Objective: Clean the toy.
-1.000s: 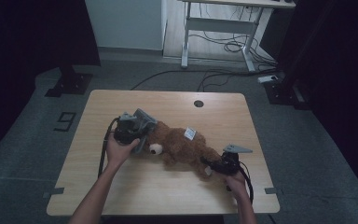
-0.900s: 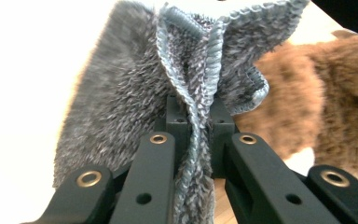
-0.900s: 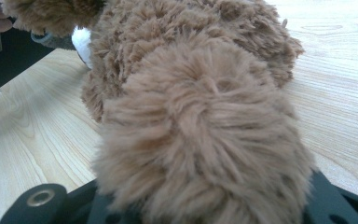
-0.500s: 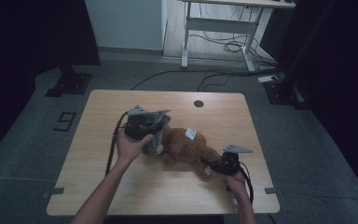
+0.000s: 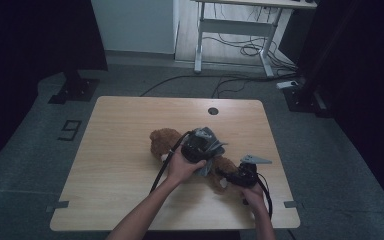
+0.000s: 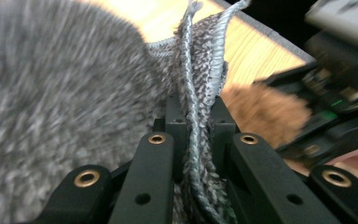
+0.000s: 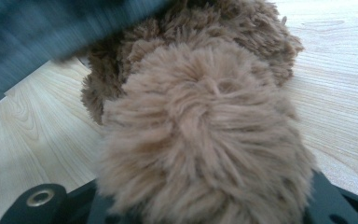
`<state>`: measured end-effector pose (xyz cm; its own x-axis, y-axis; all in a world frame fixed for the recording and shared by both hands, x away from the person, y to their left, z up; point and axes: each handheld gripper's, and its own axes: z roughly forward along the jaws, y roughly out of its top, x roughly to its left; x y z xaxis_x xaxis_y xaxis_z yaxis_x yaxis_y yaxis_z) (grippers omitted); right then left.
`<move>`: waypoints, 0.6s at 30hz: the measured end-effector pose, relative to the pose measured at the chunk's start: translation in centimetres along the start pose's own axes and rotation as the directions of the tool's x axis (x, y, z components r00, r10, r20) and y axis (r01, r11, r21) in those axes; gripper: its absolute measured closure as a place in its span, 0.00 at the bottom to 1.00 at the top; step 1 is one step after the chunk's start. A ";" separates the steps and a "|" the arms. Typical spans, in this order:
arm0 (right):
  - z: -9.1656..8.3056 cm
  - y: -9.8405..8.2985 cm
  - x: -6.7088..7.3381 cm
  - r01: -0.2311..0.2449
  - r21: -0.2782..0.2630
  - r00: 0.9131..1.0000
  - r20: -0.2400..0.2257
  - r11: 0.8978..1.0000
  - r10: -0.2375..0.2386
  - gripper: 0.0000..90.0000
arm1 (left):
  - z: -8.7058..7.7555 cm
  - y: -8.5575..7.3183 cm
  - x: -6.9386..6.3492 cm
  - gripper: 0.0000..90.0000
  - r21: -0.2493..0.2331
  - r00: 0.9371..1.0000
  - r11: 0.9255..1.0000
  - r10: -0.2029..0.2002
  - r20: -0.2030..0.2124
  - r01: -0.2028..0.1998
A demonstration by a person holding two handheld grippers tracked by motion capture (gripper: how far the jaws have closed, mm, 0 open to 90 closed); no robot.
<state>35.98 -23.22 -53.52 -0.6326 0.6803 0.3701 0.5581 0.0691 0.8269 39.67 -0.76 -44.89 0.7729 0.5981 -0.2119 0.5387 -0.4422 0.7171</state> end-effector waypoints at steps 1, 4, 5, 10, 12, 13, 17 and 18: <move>0.1 0.0 0.0 -0.004 0.000 1.000 0.002 1.000 0.004 0.67 | 0.0 -0.5 0.1 0.92 -0.022 1.000 1.000 -0.011 0.008 0.011; 0.2 -0.1 -0.1 -0.003 0.001 1.000 -0.003 1.000 0.003 0.67 | -0.3 -1.1 -0.2 0.92 -0.032 1.000 0.999 -0.004 0.011 0.005; 0.2 -0.1 -0.1 -0.005 0.004 1.000 -0.005 1.000 0.005 0.67 | -0.3 -1.1 -0.2 0.92 -0.032 1.000 0.999 -0.004 0.011 0.005; 0.2 -0.1 0.0 -0.009 0.000 1.000 -0.003 1.000 0.009 0.67 | -1.5 -1.8 0.6 0.92 -0.017 1.000 1.000 0.014 -0.022 -0.015; 0.2 -0.1 -0.1 -0.015 -0.001 1.000 -0.004 1.000 0.015 0.67 | -2.2 -2.1 1.4 0.92 -0.039 0.999 0.999 -0.010 -0.036 0.009; 0.2 -0.1 -0.1 -0.017 -0.003 1.000 -0.004 1.000 0.017 0.67 | -2.7 -2.3 1.9 0.93 -0.058 0.998 0.998 -0.018 -0.059 0.015; 0.1 -0.1 -0.2 -0.020 -0.004 1.000 -0.008 1.000 0.019 0.67 | -4.7 -3.1 5.0 0.93 -0.107 0.988 0.991 -0.092 -0.127 0.079; 0.1 -0.1 -0.2 -0.012 -0.004 1.000 -0.013 1.000 0.012 0.67 | -5.2 -3.4 5.9 0.93 -0.120 0.987 0.985 -0.134 -0.085 0.124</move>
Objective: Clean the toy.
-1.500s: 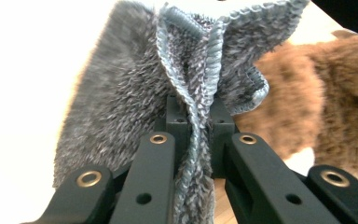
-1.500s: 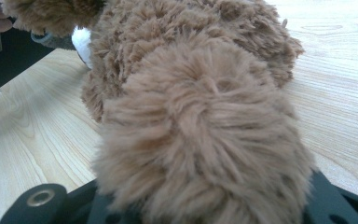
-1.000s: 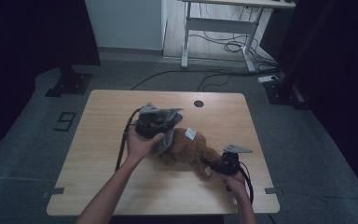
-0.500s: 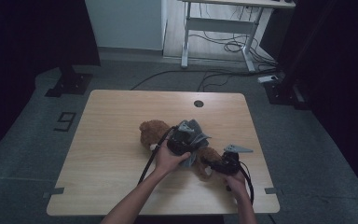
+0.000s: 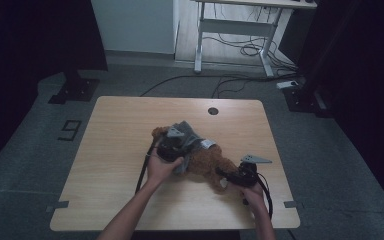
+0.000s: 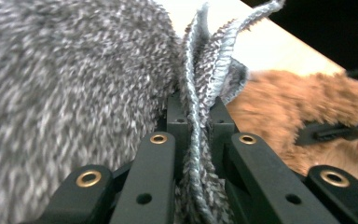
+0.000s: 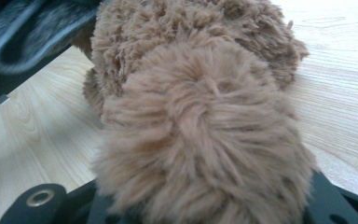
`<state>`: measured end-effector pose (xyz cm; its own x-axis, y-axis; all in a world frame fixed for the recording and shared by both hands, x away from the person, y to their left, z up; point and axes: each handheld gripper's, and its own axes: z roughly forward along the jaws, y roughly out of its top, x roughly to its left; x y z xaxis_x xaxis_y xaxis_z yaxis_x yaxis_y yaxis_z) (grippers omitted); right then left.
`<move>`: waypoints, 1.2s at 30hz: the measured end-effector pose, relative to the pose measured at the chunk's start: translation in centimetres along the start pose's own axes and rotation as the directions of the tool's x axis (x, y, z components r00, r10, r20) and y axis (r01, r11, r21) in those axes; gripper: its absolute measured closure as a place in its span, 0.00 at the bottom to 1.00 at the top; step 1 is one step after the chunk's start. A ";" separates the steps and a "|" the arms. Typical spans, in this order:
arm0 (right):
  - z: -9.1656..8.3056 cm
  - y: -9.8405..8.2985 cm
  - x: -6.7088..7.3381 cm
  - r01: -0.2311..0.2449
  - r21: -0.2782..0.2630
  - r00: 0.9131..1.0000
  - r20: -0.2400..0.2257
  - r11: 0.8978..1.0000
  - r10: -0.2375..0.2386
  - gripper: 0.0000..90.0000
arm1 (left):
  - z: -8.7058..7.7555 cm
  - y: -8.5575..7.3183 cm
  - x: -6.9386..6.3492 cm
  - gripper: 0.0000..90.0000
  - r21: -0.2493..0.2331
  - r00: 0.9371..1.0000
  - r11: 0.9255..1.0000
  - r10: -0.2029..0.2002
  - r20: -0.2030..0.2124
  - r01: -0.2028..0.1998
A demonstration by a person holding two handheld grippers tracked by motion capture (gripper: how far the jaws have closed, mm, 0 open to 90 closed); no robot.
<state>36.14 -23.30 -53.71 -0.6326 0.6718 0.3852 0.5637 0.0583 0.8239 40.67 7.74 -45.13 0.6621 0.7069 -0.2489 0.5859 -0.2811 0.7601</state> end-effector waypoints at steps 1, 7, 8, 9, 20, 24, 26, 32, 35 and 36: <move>0.0 0.0 0.1 0.004 0.005 1.000 -0.001 1.000 -0.004 0.67 | -0.5 -0.1 0.7 0.93 -0.010 0.999 0.999 -0.031 0.021 0.031; 0.1 0.0 0.2 0.010 0.011 1.000 -0.004 1.000 -0.010 0.67 | -3.2 -0.2 2.4 0.93 -0.075 0.997 0.996 -0.046 -0.066 0.041; 0.1 0.0 0.2 0.010 0.011 1.000 -0.003 1.000 -0.010 0.67 | -3.5 -0.4 2.9 0.93 -0.070 0.994 0.997 -0.048 -0.097 0.041; 0.1 0.0 0.2 0.011 0.011 1.000 -0.002 1.000 -0.011 0.67 | -3.6 -0.8 3.4 0.93 -0.045 0.991 0.998 -0.048 -0.128 0.042; 0.1 0.0 0.4 0.016 0.011 1.000 0.018 1.000 -0.017 0.67 | -3.8 -4.2 5.5 0.93 -0.044 0.991 0.993 -0.115 -0.067 0.112; 0.0 0.2 0.4 0.026 0.018 0.999 0.035 0.999 -0.027 0.67 | -4.3 -5.1 6.5 0.92 -0.042 0.986 0.990 -0.140 -0.094 0.137; 0.0 0.2 0.3 0.023 0.013 0.999 0.039 1.000 -0.023 0.67 | -4.4 -6.0 7.4 0.92 -0.028 0.977 0.986 -0.166 -0.137 0.164; -0.1 0.1 0.0 0.008 0.009 0.999 0.036 1.000 -0.008 0.67 | -4.5 -9.0 9.7 0.92 -0.011 0.956 0.966 -0.257 -0.141 0.258; 0.0 0.1 -0.1 0.002 0.002 0.999 0.032 1.000 -0.003 0.67 | -4.9 -8.5 9.0 0.92 -0.039 0.963 0.971 -0.239 -0.123 0.236; 0.0 0.0 -0.1 0.001 0.002 0.999 0.034 1.000 -0.001 0.67 | -5.2 -8.0 8.5 0.92 -0.052 0.968 0.974 -0.224 -0.116 0.220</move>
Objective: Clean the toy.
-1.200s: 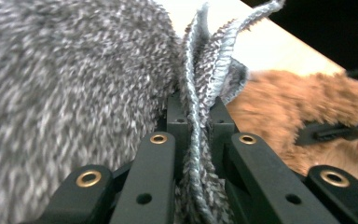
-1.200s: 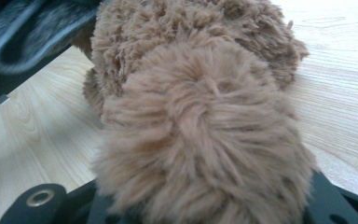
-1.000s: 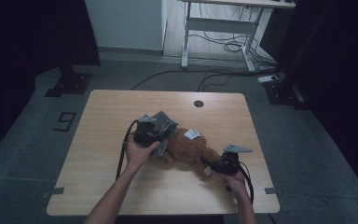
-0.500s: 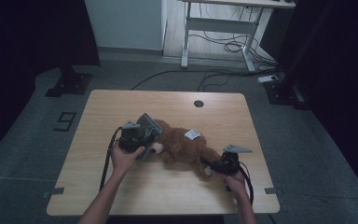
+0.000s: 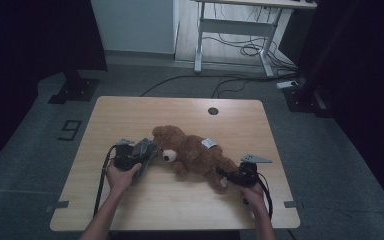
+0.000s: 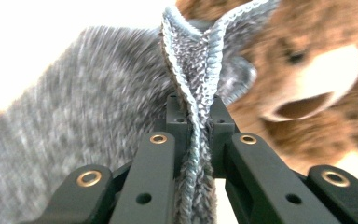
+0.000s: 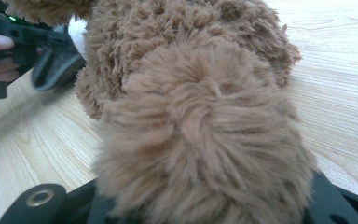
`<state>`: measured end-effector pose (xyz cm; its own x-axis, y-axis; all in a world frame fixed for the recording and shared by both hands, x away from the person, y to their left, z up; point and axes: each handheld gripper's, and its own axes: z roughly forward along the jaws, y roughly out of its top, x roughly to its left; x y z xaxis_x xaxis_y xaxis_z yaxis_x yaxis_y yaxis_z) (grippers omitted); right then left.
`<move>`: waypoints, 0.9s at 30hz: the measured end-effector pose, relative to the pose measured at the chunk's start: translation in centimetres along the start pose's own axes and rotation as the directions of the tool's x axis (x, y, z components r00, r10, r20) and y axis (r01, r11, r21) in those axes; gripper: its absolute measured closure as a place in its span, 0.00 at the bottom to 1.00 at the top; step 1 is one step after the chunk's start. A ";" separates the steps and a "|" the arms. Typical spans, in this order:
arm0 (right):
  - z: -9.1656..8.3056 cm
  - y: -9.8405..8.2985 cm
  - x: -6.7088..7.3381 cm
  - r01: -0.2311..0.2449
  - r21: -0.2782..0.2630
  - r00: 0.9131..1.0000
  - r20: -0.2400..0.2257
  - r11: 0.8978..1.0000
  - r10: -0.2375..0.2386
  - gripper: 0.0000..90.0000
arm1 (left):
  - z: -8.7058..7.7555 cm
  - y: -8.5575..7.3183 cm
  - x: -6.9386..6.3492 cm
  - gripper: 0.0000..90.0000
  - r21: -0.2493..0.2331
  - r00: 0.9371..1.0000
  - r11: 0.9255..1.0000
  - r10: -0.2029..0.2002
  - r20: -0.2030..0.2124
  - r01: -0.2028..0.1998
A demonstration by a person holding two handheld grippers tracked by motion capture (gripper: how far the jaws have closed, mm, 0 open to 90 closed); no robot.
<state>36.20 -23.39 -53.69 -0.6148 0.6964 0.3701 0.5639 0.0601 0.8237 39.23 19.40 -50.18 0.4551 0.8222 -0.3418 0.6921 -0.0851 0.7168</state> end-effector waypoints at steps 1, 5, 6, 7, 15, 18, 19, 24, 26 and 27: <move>0.0 0.0 0.0 -0.003 -0.002 1.000 0.002 1.000 0.003 0.67 | -0.4 0.5 -0.6 0.92 -0.019 1.000 1.000 0.019 0.005 -0.019; -0.1 -0.1 -0.1 -0.006 -0.004 1.000 0.002 1.000 0.006 0.67 | -2.0 2.8 -3.5 0.92 -0.110 0.995 0.990 0.091 0.041 -0.086; -0.1 -0.1 -0.1 -0.003 -0.002 1.000 0.002 1.000 0.003 0.67 | -2.2 3.4 -4.2 0.92 -0.123 0.993 0.987 0.106 0.051 -0.099; 0.0 -0.1 0.0 0.000 -0.004 1.000 0.001 1.000 0.000 0.67 | -2.3 4.0 -4.9 0.92 -0.133 0.991 0.985 0.117 0.062 -0.108; 0.0 -0.1 0.1 0.012 -0.004 1.000 -0.005 1.000 -0.012 0.67 | 0.5 6.2 -10.5 0.92 -0.112 0.969 0.977 0.197 0.147 -0.181; -0.1 -0.1 0.1 0.013 -0.003 1.000 -0.006 1.000 -0.013 0.67 | 2.6 5.7 -12.7 0.91 -0.064 0.954 0.965 0.262 0.148 -0.255; -0.1 -0.1 0.1 0.014 -0.004 1.000 -0.006 1.000 -0.014 0.67 | 3.1 5.5 -13.1 0.91 -0.052 0.950 0.959 0.283 0.133 -0.279; -0.1 -0.1 0.2 0.020 -0.003 1.000 -0.006 1.000 -0.020 0.67 | 3.9 5.7 -12.2 0.91 -0.028 0.963 0.970 0.244 0.117 -0.242; -0.1 -0.1 0.2 0.024 -0.003 1.000 -0.009 1.000 -0.024 0.67 | 3.7 6.0 -11.3 0.92 -0.018 0.971 0.973 0.232 0.060 -0.232; -0.1 -0.1 0.2 0.026 -0.003 1.000 -0.010 1.000 -0.026 0.67 | 3.6 6.0 -10.8 0.92 -0.010 0.970 0.971 0.240 0.023 -0.240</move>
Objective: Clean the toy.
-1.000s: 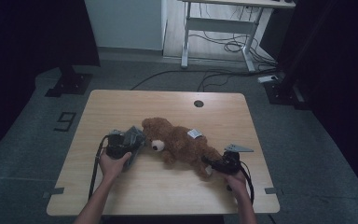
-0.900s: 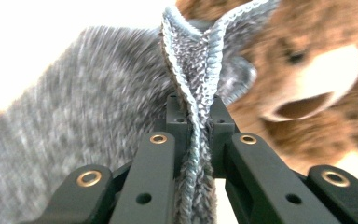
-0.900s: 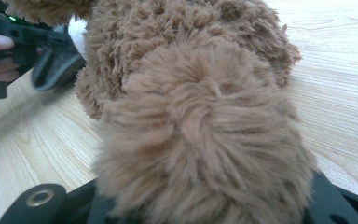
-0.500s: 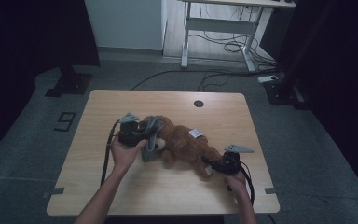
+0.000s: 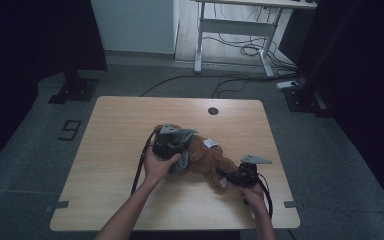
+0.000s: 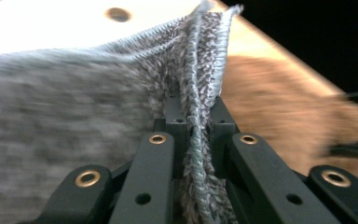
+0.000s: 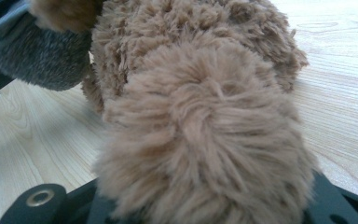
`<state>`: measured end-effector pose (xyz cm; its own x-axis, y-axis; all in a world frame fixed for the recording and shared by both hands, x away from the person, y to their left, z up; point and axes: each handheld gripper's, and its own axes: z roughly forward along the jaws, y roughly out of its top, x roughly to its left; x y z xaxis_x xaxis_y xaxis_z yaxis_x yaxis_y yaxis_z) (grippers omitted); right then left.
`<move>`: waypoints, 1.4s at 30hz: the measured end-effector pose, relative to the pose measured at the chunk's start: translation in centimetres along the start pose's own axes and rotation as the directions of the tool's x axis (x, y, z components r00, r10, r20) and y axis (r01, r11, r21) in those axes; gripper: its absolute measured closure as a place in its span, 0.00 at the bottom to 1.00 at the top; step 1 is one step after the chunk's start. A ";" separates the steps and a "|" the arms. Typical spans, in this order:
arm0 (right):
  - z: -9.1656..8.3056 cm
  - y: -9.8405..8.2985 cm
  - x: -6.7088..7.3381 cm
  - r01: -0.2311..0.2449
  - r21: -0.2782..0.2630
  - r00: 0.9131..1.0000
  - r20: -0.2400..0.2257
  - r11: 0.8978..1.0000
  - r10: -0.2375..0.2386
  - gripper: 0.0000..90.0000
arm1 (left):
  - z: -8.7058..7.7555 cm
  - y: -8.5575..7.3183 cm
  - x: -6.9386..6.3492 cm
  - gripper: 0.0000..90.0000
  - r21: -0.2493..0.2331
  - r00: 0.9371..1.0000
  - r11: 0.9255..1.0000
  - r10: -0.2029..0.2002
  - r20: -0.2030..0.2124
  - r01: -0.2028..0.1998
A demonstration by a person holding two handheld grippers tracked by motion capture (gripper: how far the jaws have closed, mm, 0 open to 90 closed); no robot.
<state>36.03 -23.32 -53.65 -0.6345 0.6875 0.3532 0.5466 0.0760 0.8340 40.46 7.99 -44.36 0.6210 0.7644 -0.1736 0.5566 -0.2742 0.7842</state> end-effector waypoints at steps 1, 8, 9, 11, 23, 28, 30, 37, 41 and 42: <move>0.0 0.0 0.0 0.001 0.001 1.000 -0.001 1.000 -0.001 0.67 | -0.1 -0.1 0.5 0.92 0.009 1.000 1.000 -0.003 -0.014 0.003; 0.1 0.0 0.2 0.006 0.001 1.000 -0.009 1.000 -0.006 0.67 | -1.0 -0.9 2.2 0.93 0.005 0.998 0.998 -0.057 0.007 0.057; 0.1 0.0 0.2 0.006 0.003 1.000 -0.008 1.000 -0.006 0.67 | -1.1 -1.0 2.3 0.93 0.002 0.998 0.998 -0.058 0.005 0.058; 0.1 0.0 0.2 0.006 0.002 1.000 -0.008 1.000 -0.006 0.67 | -1.3 -0.9 2.7 0.93 0.004 0.998 0.998 -0.065 0.001 0.065; 0.2 -0.1 0.2 -0.005 -0.003 1.000 -0.017 1.000 0.005 0.66 | -1.9 -1.1 4.1 0.93 -0.008 0.994 0.994 -0.107 0.001 0.107; 0.2 -0.1 0.1 -0.015 -0.006 1.000 -0.024 1.000 0.015 0.66 | -2.7 -1.1 4.5 0.93 -0.011 0.995 0.996 -0.089 -0.039 0.088; 0.2 -0.2 0.0 -0.017 -0.008 1.000 -0.025 1.000 0.016 0.66 | -3.1 -1.1 4.7 0.93 -0.013 0.995 0.997 -0.079 -0.063 0.079; 0.2 -0.2 0.0 -0.018 -0.009 1.000 -0.024 1.000 0.018 0.66 | -3.5 -1.8 6.0 0.93 -0.003 0.991 0.995 -0.096 -0.097 0.096; 0.3 -0.2 0.0 -0.018 -0.009 0.999 -0.027 1.000 0.018 0.66 | -3.3 -2.2 6.1 0.92 0.001 0.989 0.996 -0.084 -0.121 0.084; 0.3 -0.2 0.0 -0.020 -0.008 0.999 -0.026 1.000 0.019 0.66 | -3.3 -2.3 6.1 0.92 0.001 0.989 0.996 -0.087 -0.121 0.088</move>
<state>36.06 -23.12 -53.90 -0.6380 0.6697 0.3802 0.5542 0.0565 0.8304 41.16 15.25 -45.23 0.4991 0.8501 -0.1679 0.6095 -0.2066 0.7654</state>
